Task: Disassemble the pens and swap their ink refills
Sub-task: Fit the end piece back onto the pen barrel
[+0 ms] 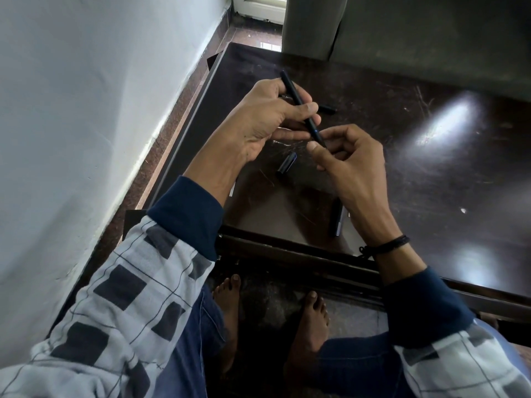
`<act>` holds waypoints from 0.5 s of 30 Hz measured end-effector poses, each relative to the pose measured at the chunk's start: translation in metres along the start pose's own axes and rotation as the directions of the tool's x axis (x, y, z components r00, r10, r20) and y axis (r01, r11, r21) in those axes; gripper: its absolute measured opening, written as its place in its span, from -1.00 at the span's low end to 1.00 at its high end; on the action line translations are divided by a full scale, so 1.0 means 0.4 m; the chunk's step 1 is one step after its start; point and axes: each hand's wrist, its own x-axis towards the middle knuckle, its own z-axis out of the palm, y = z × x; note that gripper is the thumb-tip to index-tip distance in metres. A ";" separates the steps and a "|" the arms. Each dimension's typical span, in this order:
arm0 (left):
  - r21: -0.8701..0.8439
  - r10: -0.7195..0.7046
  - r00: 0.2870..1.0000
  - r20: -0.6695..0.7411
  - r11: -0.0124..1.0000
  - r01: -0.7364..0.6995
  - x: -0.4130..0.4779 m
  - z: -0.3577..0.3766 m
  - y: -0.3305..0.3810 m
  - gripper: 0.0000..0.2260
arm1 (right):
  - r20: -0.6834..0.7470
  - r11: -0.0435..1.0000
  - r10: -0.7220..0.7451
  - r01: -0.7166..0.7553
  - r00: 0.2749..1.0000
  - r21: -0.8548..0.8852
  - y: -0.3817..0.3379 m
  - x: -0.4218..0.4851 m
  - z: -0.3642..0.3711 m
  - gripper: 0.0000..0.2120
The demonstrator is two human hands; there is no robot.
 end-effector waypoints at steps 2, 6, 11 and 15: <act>0.005 0.000 1.000 0.007 1.000 0.000 0.002 -0.001 -0.001 -0.89 | 0.002 1.000 -0.005 0.005 1.000 -0.009 0.000 0.000 -0.001 -0.87; 0.012 0.002 1.000 0.011 1.000 -0.002 0.002 -0.002 -0.001 -0.90 | 0.019 1.000 -0.007 0.007 1.000 0.012 -0.001 0.000 -0.002 -0.99; 0.009 0.003 1.000 0.005 1.000 -0.003 0.004 -0.003 0.001 -0.90 | 0.024 1.000 -0.006 0.006 1.000 0.011 -0.007 -0.002 0.003 -0.96; 0.002 0.007 1.000 0.002 1.000 -0.007 0.005 -0.003 -0.001 -0.90 | 0.017 1.000 -0.010 0.010 1.000 -0.001 -0.010 -0.006 0.007 -0.92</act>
